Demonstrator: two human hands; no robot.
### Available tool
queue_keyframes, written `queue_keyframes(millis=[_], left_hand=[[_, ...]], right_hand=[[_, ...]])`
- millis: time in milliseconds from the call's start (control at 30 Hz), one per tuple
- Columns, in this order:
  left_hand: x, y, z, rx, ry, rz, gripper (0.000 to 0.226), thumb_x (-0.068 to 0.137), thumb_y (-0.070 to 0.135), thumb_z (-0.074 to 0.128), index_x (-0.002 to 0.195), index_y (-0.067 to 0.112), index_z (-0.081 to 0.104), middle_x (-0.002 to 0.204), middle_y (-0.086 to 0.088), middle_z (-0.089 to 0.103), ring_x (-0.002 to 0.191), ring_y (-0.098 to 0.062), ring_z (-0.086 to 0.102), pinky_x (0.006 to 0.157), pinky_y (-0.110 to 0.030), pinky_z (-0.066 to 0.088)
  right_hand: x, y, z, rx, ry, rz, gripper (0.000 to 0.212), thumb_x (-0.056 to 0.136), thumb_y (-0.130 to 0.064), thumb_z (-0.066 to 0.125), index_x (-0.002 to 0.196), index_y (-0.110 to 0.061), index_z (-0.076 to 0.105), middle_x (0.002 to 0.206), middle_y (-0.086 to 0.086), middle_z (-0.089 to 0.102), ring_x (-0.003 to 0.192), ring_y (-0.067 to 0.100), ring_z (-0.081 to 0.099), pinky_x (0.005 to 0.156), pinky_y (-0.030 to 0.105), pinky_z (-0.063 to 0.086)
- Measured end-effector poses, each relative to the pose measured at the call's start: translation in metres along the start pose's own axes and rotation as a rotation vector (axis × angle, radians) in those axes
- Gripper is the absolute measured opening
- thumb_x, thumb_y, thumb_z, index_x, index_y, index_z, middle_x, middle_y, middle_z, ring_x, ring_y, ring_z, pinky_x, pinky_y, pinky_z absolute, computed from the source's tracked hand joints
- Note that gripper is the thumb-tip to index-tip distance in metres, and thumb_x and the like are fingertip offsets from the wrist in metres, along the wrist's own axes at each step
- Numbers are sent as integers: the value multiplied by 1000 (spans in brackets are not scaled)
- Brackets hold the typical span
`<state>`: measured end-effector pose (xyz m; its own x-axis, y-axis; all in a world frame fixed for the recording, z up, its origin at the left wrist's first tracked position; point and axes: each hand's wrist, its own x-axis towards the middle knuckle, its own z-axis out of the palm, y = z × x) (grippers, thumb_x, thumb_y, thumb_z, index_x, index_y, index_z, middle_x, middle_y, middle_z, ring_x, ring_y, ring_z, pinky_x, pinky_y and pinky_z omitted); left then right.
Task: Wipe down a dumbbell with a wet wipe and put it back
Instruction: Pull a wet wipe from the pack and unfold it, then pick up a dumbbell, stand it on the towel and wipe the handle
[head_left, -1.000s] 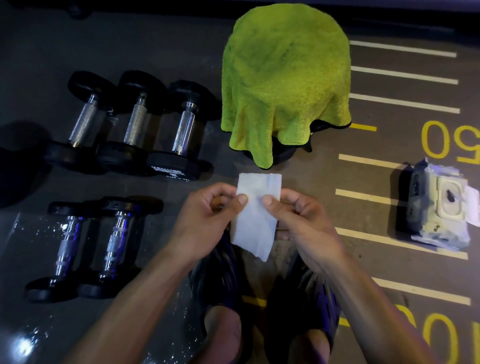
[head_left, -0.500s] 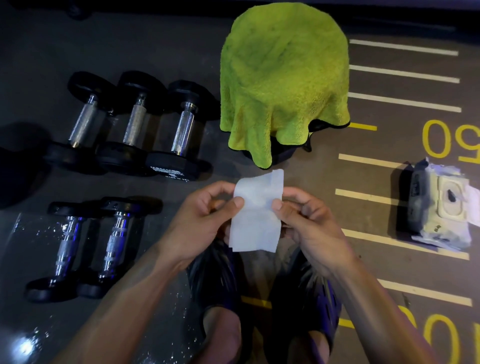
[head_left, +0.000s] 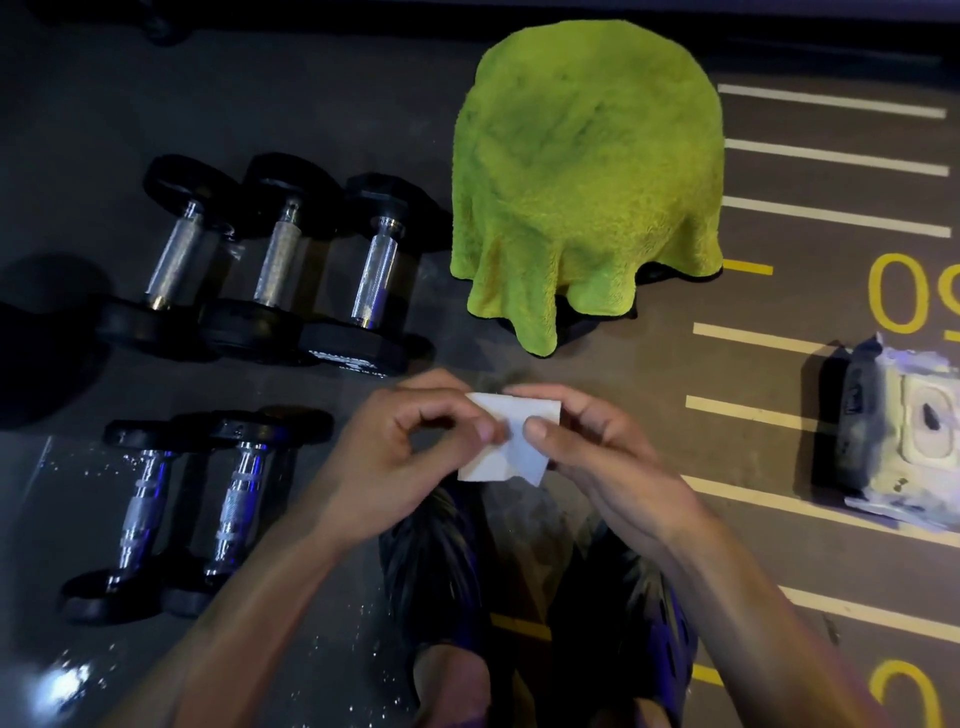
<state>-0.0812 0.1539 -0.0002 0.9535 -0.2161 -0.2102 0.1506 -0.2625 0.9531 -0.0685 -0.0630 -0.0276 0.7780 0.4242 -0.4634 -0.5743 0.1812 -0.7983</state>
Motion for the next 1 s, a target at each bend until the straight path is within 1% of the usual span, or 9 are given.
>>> queue_keyframes(millis=[200,300,433,533,633,733,800,867,1000], left_hand=[[12,-13,1,-26,108,5,12,86,8,78,94,18,77,91,2,63,69,-17,58,69,-23,48],[16,-14,-3,-92,117,-94,21,87,4,79,96,22,71,85,11,66,64,-10,58,66,-21,48],[48,-18,-42,13,268,-164,26,91,1,78,100,25,72,85,10,73,76,-5,68,77,-13,51],[100,-39,-91,182,498,-247,17,95,2,73,98,19,72,78,15,74,72,8,67,79,-10,53],[152,-58,-122,444,488,-391,15,96,25,75,107,14,75,83,7,71,75,0,67,85,-21,56],[187,-75,-120,522,368,-542,23,99,37,70,88,17,72,68,3,62,55,0,56,60,-19,46],[203,-88,-111,345,375,-580,28,102,32,69,79,16,64,74,-6,65,57,-6,57,63,-25,55],[209,-94,-106,88,429,-584,27,104,24,65,79,15,61,87,-16,67,50,-9,63,55,-28,62],[199,-95,-97,56,450,-584,30,109,29,57,82,15,61,79,-8,64,45,-8,61,35,-17,46]], right_hand=[[22,-1,14,119,22,34,48,84,-21,79,124,2,68,123,35,67,110,37,64,106,57,46],[32,2,22,63,129,-34,30,88,-14,73,116,-4,72,108,21,77,95,28,72,87,42,58],[46,0,29,-51,293,-153,13,94,-18,70,102,-13,78,88,8,80,76,17,64,70,34,50],[59,-3,29,-85,369,-157,16,98,-21,70,93,-7,77,69,-5,62,65,6,45,58,23,36],[69,-3,29,-102,406,-107,28,99,-22,67,82,0,68,63,-5,43,61,7,34,53,24,29],[71,-5,29,-61,425,-42,40,100,-25,64,63,-14,53,58,-7,28,54,8,22,49,23,20],[70,-8,28,-45,437,-25,44,100,-28,62,60,-22,44,56,-6,26,53,10,22,48,26,20],[68,-11,25,-43,458,-6,47,100,-32,62,58,-24,41,55,-3,26,54,13,22,50,31,20],[62,-18,22,50,409,-11,50,96,-46,68,58,-25,42,57,-1,21,58,22,14,54,46,17]])
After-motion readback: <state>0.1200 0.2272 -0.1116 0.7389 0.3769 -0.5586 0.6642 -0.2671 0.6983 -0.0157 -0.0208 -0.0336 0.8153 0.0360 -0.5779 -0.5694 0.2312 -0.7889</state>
